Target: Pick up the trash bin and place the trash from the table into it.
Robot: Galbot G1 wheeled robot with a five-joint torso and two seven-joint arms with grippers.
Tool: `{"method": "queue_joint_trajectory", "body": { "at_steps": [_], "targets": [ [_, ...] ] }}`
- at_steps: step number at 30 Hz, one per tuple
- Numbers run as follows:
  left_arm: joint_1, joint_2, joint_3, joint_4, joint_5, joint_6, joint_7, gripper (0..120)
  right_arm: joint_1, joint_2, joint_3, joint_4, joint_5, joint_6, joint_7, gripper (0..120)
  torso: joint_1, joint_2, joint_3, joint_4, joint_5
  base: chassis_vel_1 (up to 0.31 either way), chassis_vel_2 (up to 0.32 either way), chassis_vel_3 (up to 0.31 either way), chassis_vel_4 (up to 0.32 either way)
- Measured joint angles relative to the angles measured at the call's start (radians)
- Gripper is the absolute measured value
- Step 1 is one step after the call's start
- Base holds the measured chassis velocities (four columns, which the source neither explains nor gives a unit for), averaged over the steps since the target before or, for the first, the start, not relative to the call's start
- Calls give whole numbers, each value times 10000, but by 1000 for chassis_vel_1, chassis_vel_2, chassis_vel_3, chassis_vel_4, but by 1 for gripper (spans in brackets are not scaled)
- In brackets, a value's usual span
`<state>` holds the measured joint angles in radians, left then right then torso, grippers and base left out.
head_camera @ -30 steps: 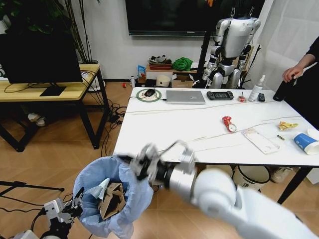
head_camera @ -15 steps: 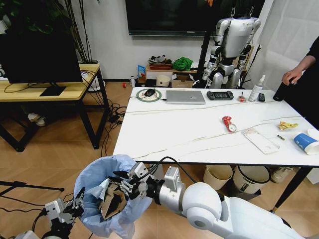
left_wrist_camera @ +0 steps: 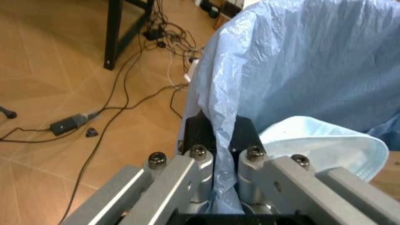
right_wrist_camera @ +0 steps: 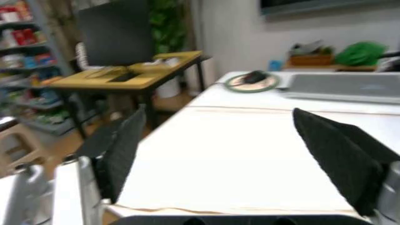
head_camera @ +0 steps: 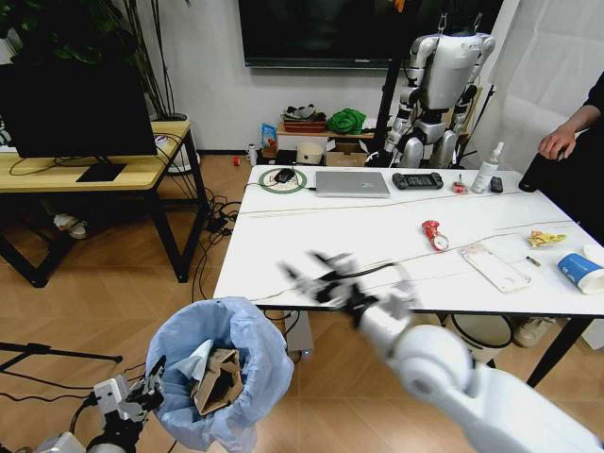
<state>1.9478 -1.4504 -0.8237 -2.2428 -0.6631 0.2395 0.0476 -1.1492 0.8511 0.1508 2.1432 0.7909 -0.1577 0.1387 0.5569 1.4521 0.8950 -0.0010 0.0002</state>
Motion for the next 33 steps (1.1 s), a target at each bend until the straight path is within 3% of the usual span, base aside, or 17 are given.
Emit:
{"method": "queue_joint_trajectory", "body": {
  "at_steps": [4,6,7,13,14,18,22,33],
  "targets": [
    [-79,297,37,310,69,-59,114,0,-1846,313,2068,-465,-922,1110,-1012,100,0,0,0,4,1,0,0,0,0],
    [-44,699,77,489,64,-195,328,0,-3386,1057,3672,-713,-1667,1749,-1895,100,0,0,-1,4,0,0,0,0,0],
    [-44,699,77,489,64,-195,328,0,-3386,1057,3672,-713,-1667,1749,-1895,100,0,0,-1,4,0,0,0,0,0],
    [24,799,118,786,184,-521,696,0,-5121,3721,5466,-1341,-2975,3060,-3771,100,-2,-1,-2,1,3,0,0,0,0],
    [24,799,118,786,184,-521,696,0,-5121,3721,5466,-1341,-2975,3060,-3771,100,-2,-1,-2,1,3,0,0,0,0],
    [-74,685,173,1128,250,-717,844,0,-5349,5287,6294,-2062,-3724,3822,-4833,100,-2,0,-2,4,-4,0,0,0,0],
    [-136,745,271,1418,243,-792,897,0,-5223,5991,6431,-2444,-4122,4163,-5234,100,-2,-1,0,6,-4,0,0,0,0],
    [-167,886,442,1540,93,-815,910,0,-5058,6361,6415,-2582,-4282,4297,-5434,100,-2,-1,0,5,-3,-39,-30,51,43]
  ]
}}
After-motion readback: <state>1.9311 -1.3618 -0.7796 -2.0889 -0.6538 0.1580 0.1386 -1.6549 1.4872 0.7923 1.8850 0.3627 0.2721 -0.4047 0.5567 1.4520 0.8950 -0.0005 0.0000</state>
